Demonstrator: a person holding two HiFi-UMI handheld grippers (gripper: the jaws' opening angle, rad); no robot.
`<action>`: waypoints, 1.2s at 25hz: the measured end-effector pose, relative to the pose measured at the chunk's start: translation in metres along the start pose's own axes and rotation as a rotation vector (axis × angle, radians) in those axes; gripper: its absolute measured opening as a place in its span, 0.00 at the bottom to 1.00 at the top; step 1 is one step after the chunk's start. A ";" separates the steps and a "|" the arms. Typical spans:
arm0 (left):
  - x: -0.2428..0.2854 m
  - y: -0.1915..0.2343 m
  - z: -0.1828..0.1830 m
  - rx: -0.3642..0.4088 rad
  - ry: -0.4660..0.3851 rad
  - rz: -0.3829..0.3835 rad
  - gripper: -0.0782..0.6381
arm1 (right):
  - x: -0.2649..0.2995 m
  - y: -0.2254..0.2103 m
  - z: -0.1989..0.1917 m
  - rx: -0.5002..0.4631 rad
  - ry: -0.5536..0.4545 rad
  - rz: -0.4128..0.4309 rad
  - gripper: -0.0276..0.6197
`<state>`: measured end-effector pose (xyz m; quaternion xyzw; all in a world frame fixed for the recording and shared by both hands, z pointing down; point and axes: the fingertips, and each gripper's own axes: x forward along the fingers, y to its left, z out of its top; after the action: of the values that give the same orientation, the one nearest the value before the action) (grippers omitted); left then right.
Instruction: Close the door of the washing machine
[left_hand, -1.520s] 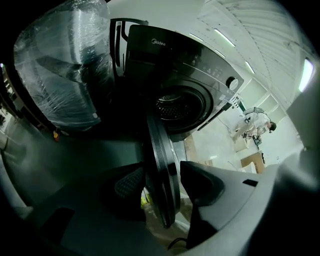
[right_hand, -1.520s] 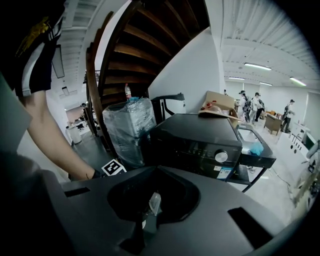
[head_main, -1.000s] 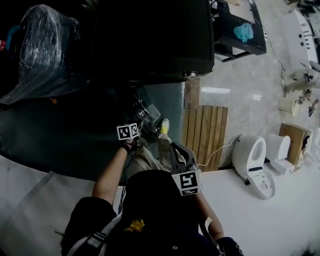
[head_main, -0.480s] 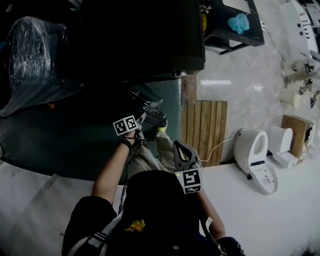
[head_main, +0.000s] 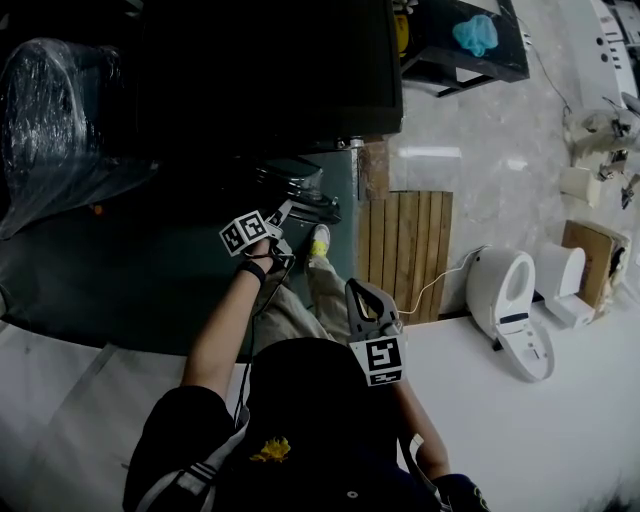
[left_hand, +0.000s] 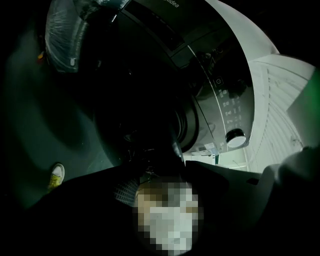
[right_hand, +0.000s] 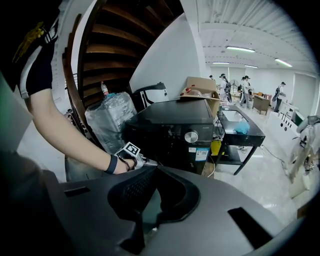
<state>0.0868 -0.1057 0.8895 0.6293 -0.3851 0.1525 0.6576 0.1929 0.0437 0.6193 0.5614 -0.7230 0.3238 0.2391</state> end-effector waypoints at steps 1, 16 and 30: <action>0.003 -0.003 0.003 -0.016 -0.010 -0.008 0.53 | 0.000 -0.001 -0.001 0.002 0.002 0.000 0.08; 0.074 -0.065 0.078 -0.135 -0.045 -0.103 0.56 | -0.006 -0.026 -0.005 0.008 0.010 -0.013 0.08; 0.009 -0.098 0.043 0.125 -0.037 -0.078 0.35 | -0.023 -0.056 0.044 0.024 -0.131 -0.055 0.08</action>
<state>0.1466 -0.1646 0.8225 0.6864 -0.3621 0.1389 0.6152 0.2541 0.0175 0.5839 0.6039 -0.7174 0.2886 0.1935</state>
